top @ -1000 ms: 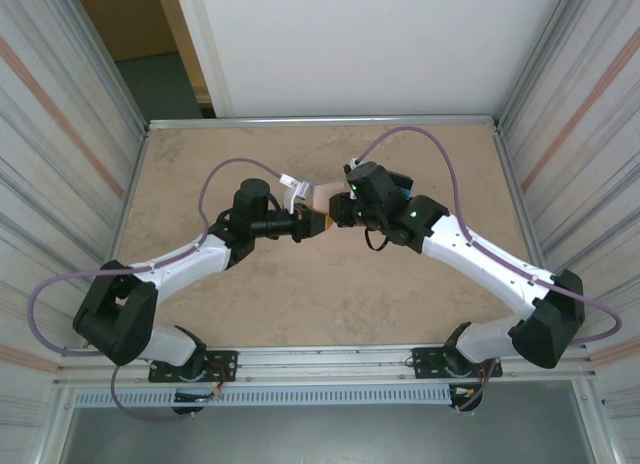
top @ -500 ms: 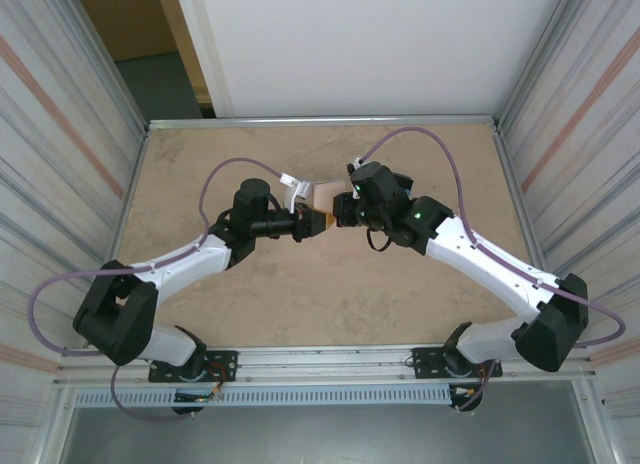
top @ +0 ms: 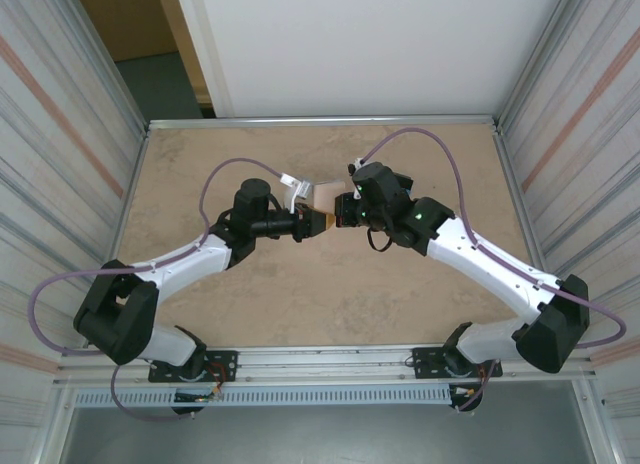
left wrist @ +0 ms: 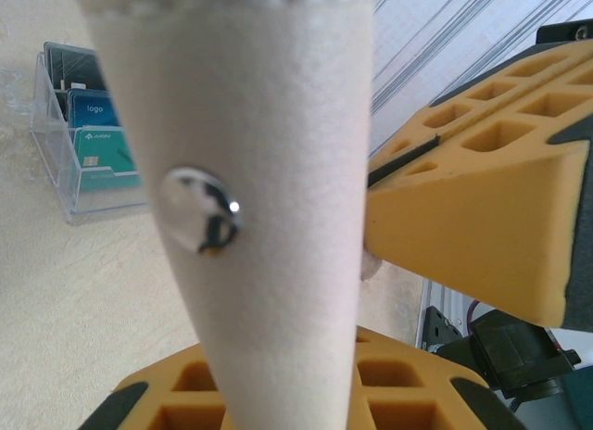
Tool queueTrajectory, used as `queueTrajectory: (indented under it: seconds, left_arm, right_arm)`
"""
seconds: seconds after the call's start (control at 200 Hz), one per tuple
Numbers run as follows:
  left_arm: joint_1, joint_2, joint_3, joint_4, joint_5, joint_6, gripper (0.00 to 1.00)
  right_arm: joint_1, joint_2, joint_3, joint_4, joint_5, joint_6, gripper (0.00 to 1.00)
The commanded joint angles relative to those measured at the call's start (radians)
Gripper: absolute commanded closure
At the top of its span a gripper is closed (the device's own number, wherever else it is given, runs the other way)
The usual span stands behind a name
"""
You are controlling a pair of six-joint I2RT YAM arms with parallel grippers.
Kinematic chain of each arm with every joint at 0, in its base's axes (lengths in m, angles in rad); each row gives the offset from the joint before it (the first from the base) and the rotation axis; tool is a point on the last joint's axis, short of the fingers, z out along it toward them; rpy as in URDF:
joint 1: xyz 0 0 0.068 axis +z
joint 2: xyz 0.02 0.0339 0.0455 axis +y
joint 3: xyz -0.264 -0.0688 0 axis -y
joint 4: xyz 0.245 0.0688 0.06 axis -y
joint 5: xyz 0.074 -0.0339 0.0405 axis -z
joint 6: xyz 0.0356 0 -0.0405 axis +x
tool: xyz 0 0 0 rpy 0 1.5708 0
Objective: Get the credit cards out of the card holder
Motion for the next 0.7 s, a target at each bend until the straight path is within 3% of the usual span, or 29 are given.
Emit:
queueTrajectory:
  seconds: [0.0, 0.692]
  left_arm:
    - [0.010, -0.015, 0.017, 0.066, 0.034, 0.002, 1.00]
    - [0.018, -0.009, 0.012, 0.056, 0.024, -0.005, 1.00]
  right_arm:
    - [-0.035, -0.024, -0.029, -0.055, 0.065, 0.007, 1.00]
    - [-0.055, -0.072, -0.076, 0.006, 0.005, 0.003, 1.00]
